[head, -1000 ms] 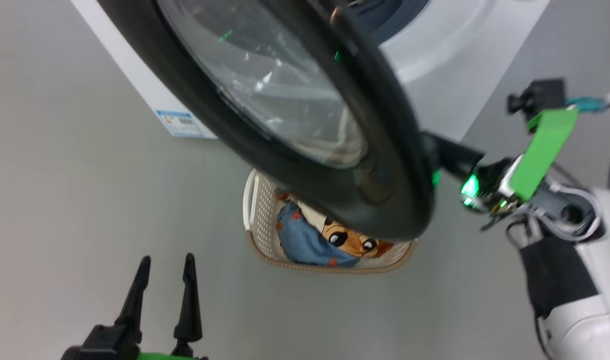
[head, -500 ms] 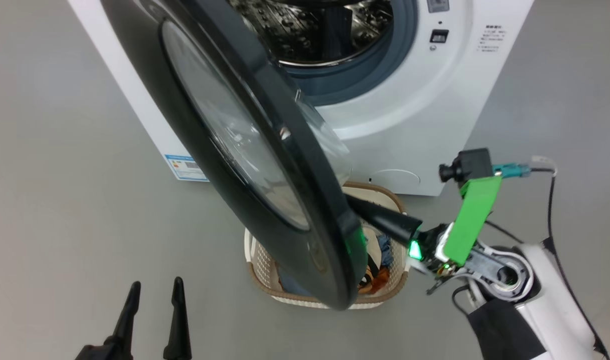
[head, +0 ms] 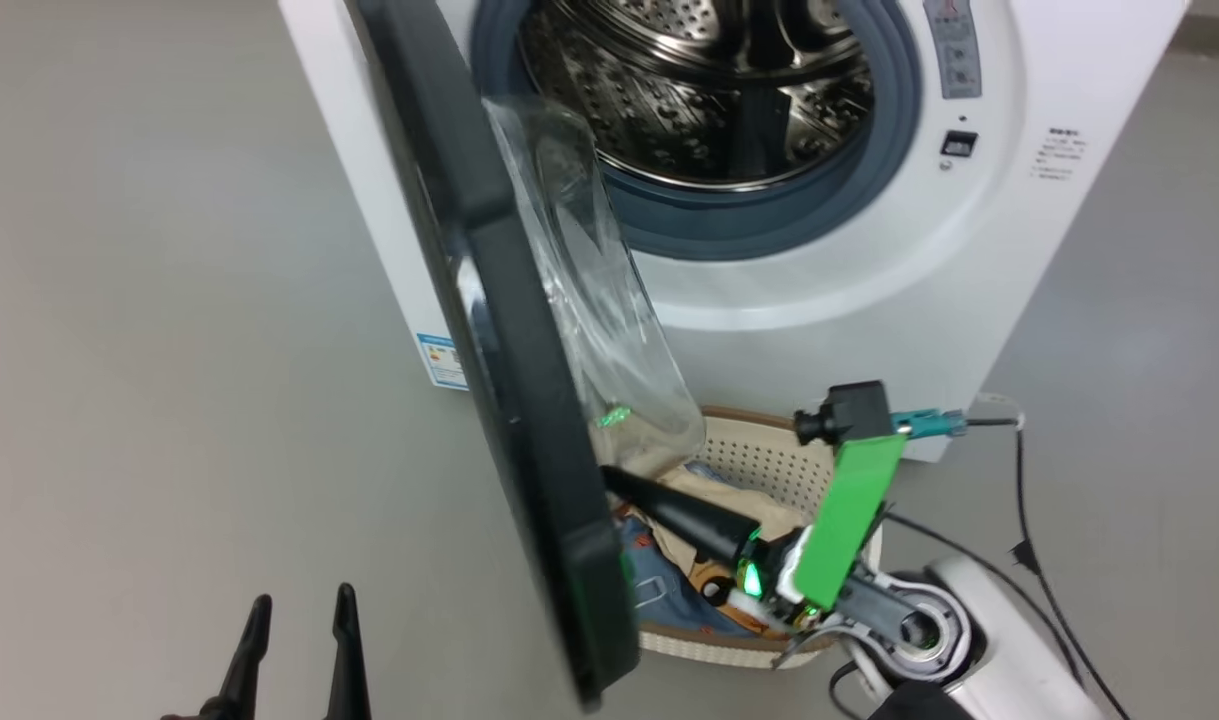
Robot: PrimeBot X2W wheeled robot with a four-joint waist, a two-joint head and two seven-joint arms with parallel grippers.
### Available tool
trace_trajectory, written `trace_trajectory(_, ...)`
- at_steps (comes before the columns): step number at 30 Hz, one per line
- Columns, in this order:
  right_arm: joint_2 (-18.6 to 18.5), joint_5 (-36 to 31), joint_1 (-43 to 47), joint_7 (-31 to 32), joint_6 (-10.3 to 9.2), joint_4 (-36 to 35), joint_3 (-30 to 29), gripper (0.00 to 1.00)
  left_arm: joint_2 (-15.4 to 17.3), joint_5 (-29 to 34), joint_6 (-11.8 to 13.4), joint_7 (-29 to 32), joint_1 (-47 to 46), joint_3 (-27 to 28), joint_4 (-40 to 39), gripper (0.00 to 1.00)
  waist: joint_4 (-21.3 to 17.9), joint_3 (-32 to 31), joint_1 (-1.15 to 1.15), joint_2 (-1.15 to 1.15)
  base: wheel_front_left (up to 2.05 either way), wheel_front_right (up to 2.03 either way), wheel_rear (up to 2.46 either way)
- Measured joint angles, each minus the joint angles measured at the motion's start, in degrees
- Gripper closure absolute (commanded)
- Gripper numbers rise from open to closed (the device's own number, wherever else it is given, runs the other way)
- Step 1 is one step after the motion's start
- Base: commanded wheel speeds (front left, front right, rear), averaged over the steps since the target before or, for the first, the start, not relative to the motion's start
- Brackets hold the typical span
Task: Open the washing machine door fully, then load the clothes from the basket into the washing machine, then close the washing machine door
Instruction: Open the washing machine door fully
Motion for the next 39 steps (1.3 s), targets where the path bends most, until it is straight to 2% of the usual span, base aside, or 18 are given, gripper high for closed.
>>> trace_trajectory(11,0.01,3.00,-0.13,-8.43,0.00,1.54,8.47,1.00,0.01,0.01,-0.75,0.00,1.10,0.13,0.49,0.00,2.59,-2.62,0.00,0.00,0.00,0.00,0.00)
trace_trajectory(20,0.08,3.36,-0.40,-12.78,0.00,2.36,11.46,1.00,0.02,0.01,-1.27,0.00,1.76,1.11,0.49,0.00,3.03,-3.70,0.00,0.00,0.00,0.00,0.00)
trace_trajectory(22,0.04,1.60,-0.44,-13.37,0.00,2.12,11.50,1.00,0.02,0.00,-1.26,0.00,2.23,1.71,0.55,0.00,2.59,-3.74,0.00,0.00,0.00,0.00,0.00)
trace_trajectory(23,-0.15,0.24,-0.49,-13.92,0.00,1.76,11.67,0.86,0.02,0.00,-1.25,0.00,2.35,2.00,0.59,0.00,2.31,-3.77,0.00,0.00,0.00,0.00,0.00)
trace_trajectory(24,-0.49,-1.09,-0.52,-14.66,0.00,1.11,11.84,0.65,0.02,0.00,-1.24,0.00,2.37,2.30,0.62,0.00,1.99,-3.80,0.00,0.00,0.00,0.00,0.00)
trace_trajectory(25,-0.91,-2.35,-0.62,-15.86,0.00,0.45,11.99,0.52,0.02,0.00,-1.24,0.00,2.37,2.56,0.62,0.00,1.66,-3.84,0.00,0.00,0.00,0.00,0.00)
trace_trajectory(26,-1.58,-3.70,-0.82,-17.23,0.00,-0.36,12.32,0.26,0.02,-0.03,-1.24,0.00,2.37,2.82,0.62,0.00,1.32,-3.87,0.00,0.00,0.00,0.00,0.00)
trace_trajectory(27,-2.63,-4.97,-1.01,-18.53,0.00,-1.35,12.79,0.04,0.02,-0.03,-1.24,-0.01,2.37,3.19,0.63,0.00,0.96,-3.92,0.00,0.00,0.00,0.00,0.00)
trace_trajectory(28,-3.69,-6.28,-1.02,-20.38,0.00,-2.29,13.17,0.00,0.02,-0.01,-1.24,0.00,2.37,3.49,0.69,0.00,0.62,-3.97,0.00,0.00,0.00,0.00,0.00)
trace_trajectory(34,-11.94,-14.45,-1.03,-33.18,0.00,-5.47,18.04,0.00,0.01,0.11,-1.23,0.00,2.40,5.56,0.76,0.00,-1.68,-4.23,0.00,0.00,0.00,0.00,0.00)
trace_trajectory(37,-16.55,-19.46,-1.27,-42.29,0.00,-5.13,20.54,0.00,0.00,0.40,-1.25,0.00,2.44,6.22,0.76,0.00,-2.83,-4.37,0.00,0.00,0.00,0.00,0.00)
trace_trajectory(39,-19.70,-23.83,-1.32,-45.65,0.01,-3.47,20.96,0.00,0.00,0.57,-1.25,0.00,2.50,6.81,0.77,0.00,-3.48,-4.53,0.00,0.00,0.00,0.00,0.00)
